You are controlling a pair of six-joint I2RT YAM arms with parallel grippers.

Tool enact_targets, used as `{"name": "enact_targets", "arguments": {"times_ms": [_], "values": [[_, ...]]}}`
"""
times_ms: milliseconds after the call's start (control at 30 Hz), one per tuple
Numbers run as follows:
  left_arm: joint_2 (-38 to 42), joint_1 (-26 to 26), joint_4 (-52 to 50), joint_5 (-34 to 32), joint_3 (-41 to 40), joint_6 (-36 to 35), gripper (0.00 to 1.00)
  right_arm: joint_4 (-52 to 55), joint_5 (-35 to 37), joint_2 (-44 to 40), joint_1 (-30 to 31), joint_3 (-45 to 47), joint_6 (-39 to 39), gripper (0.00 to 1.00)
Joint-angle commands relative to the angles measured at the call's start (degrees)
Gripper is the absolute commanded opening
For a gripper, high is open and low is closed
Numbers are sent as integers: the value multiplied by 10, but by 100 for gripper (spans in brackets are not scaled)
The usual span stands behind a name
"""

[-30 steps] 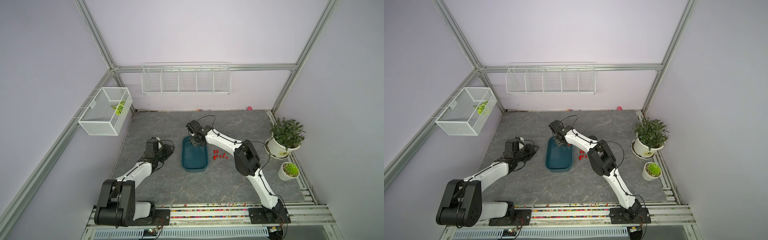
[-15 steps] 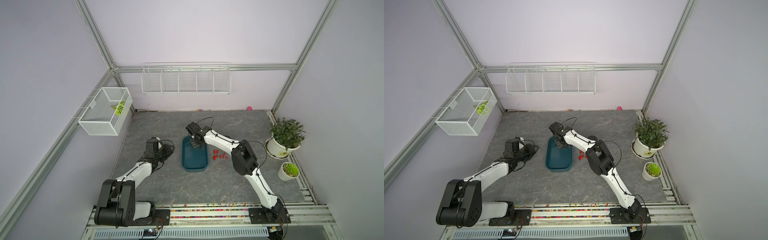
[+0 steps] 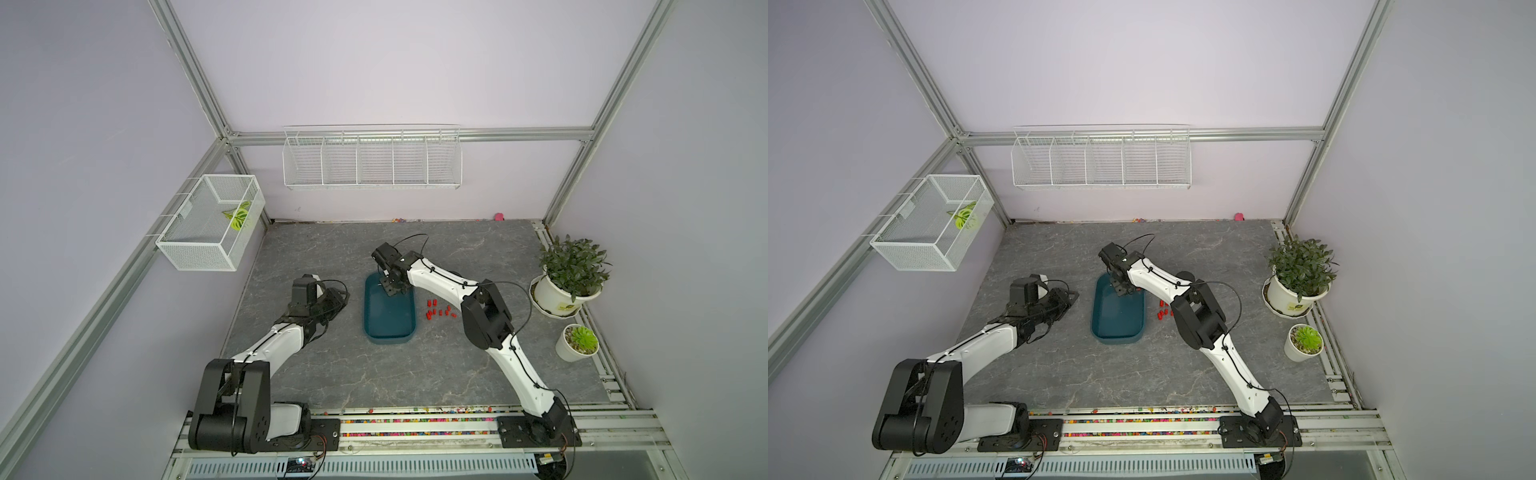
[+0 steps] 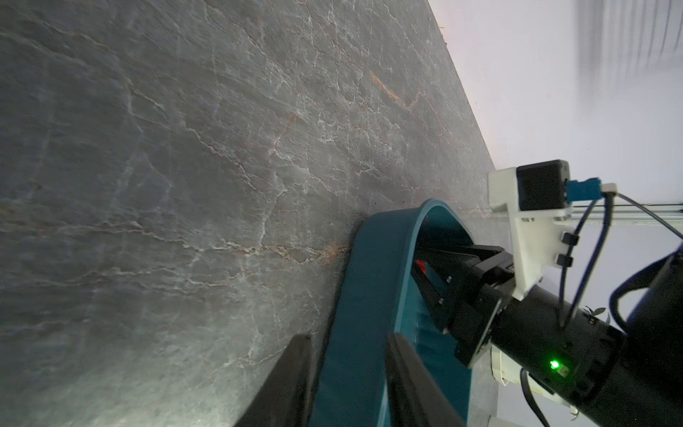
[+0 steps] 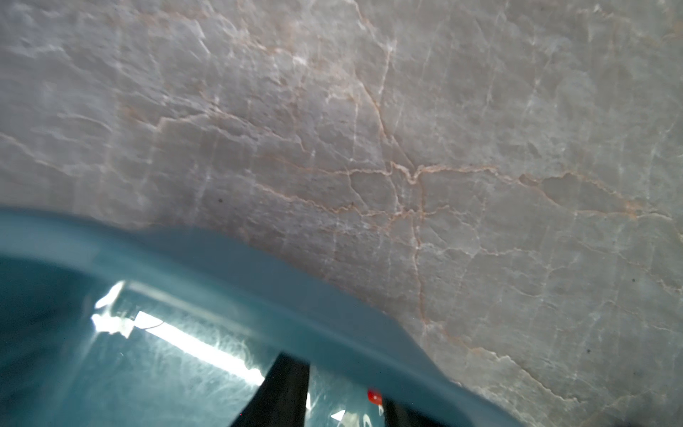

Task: Take the screw protection sleeves out of the storage box
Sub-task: Pick up the screw protection sleeve from the storage box.

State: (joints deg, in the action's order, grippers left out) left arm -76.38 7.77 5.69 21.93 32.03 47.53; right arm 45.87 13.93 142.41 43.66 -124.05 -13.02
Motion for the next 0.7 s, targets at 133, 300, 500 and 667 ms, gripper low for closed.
{"name": "enact_targets", "arguments": {"times_ms": [133, 300, 500, 667], "values": [[13, -1, 4, 4, 2, 0, 40, 25, -3, 21, -7, -19, -16, 35], [13, -1, 4, 4, 2, 0, 40, 25, -12, 22, -12, -18, -19, 29], [14, -1, 4, 4, 2, 0, 40, 20, -22, 25, -13, -22, -17, 24], [14, -1, 4, 4, 1, 0, 40, 19, -29, 25, -14, -21, -17, 15]]}}
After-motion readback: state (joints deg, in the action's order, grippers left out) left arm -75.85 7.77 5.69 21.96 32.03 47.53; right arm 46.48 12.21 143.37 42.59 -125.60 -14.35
